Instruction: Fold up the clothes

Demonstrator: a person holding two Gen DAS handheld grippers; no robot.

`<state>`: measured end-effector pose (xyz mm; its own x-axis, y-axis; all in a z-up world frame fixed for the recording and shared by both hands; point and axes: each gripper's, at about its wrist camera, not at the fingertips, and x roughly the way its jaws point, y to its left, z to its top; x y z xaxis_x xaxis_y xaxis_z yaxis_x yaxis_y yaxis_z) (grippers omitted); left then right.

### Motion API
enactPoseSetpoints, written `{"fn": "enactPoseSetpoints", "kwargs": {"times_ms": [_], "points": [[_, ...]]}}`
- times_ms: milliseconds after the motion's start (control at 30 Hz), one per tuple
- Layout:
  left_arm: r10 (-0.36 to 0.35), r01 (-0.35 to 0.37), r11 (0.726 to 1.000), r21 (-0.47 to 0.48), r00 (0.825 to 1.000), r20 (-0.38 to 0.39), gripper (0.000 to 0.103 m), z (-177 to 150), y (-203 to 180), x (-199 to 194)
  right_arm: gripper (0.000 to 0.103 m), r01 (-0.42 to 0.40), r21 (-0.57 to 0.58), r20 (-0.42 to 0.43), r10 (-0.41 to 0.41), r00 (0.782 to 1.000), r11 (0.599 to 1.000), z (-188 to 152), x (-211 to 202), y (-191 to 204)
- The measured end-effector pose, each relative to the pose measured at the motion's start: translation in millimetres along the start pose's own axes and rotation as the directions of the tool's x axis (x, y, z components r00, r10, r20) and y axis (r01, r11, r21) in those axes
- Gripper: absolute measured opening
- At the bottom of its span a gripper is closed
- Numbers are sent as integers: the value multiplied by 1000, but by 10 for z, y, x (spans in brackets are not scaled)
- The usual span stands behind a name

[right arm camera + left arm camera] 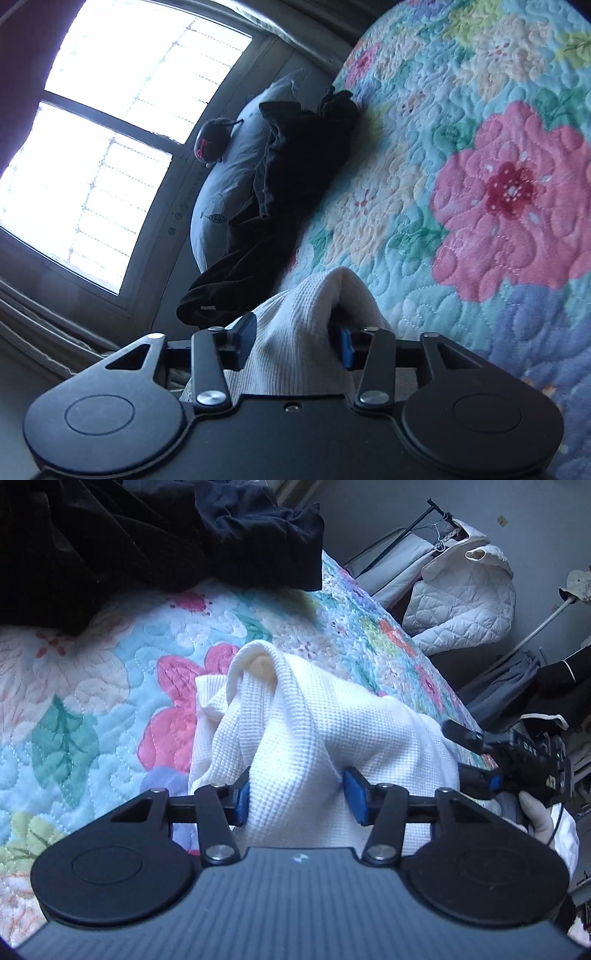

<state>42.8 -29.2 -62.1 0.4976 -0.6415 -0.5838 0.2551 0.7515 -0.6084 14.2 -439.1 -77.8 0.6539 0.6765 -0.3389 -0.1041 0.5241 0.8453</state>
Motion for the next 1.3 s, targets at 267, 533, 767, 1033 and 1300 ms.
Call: {"fn": "enactPoseSetpoints", "kwargs": {"times_ms": [267, 533, 767, 1033, 1300], "points": [[-44, 44, 998, 46, 999, -5, 47, 70, -169, -48, 56, -24, -21, -52, 23, 998, 999, -671, -240, -46], [-8, 6, 995, 101, 1000, 14, 48, 592, -362, 63, 20, -163, -117, 10, 165, 986, 980, -12, -12, 492], [56, -56, 998, -8, 998, 22, 64, 804, -167, 262, 20, -219, 360, 34, 221, 975, 907, 155, 369, -34], [128, -128, 991, 41, 992, -3, 68, 915, -62, 694, 22, -19, 226, 3, 18, 1000, 974, 158, 460, 17], [218, -216, 964, 153, 976, 7, 79, 730, -293, 547, 55, 358, -235, 46, -358, 933, 903, -73, 152, 389]]}}
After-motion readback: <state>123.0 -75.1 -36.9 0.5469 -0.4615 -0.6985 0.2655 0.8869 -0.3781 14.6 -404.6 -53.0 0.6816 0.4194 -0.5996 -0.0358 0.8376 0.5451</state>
